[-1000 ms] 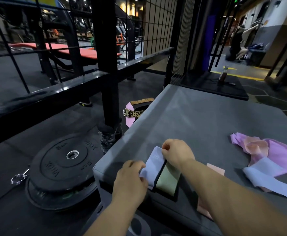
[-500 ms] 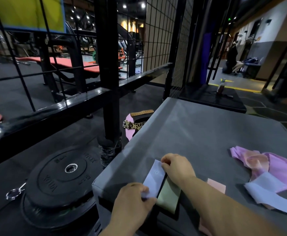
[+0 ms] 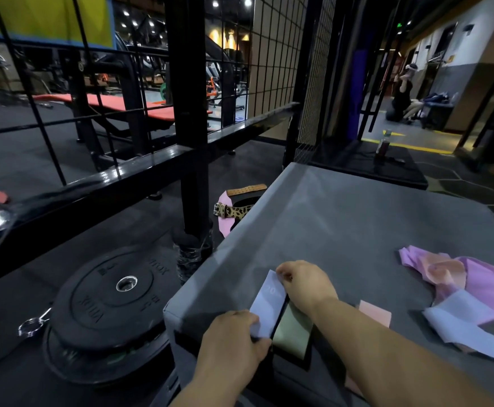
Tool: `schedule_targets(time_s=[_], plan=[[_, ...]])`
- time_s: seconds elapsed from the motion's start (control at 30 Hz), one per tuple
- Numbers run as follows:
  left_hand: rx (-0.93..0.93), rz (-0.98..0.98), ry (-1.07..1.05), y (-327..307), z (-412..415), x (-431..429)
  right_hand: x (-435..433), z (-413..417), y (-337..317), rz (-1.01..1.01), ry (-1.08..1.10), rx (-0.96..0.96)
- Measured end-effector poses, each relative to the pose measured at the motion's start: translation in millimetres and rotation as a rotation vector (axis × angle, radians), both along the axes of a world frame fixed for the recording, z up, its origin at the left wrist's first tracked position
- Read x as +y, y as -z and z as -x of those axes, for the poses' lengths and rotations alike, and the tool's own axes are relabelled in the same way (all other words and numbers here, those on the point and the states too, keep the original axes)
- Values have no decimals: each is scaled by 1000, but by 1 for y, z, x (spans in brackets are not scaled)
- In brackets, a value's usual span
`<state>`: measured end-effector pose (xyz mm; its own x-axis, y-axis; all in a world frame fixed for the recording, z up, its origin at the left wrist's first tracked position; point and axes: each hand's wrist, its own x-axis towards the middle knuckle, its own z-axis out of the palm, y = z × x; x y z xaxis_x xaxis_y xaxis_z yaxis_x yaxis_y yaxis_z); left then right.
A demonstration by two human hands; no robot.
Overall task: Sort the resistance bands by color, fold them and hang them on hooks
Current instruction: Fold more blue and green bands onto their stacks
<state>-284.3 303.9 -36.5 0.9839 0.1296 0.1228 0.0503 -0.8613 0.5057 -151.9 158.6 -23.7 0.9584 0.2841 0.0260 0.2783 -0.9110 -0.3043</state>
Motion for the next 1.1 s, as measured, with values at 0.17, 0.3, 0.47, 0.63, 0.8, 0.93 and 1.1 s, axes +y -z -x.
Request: schedule_targets(time_s=[0.17, 0.3, 0.47, 0.63, 0.8, 0.93, 1.1], plan=[[21, 30, -2, 2, 2, 2, -1, 3, -2, 75, -34, 10], [-39, 61, -22, 1, 1, 1, -5, 7, -6, 97, -72, 50], [-78, 25, -40, 3, -2, -6, -9, 19, -10, 170, -199, 25], [-103, -68, -8, 4, -3, -16, -10, 23, -5, 268, -373, 19], [106, -125, 13, 16, -5, -22, -13, 23, 4, 315, -383, 85], [182, -208, 24, 22, -3, -24, -12, 23, 10, 348, -390, 90], [189, -231, 27, 22, 0, -25, -13, 24, 14, 347, -388, 105]])
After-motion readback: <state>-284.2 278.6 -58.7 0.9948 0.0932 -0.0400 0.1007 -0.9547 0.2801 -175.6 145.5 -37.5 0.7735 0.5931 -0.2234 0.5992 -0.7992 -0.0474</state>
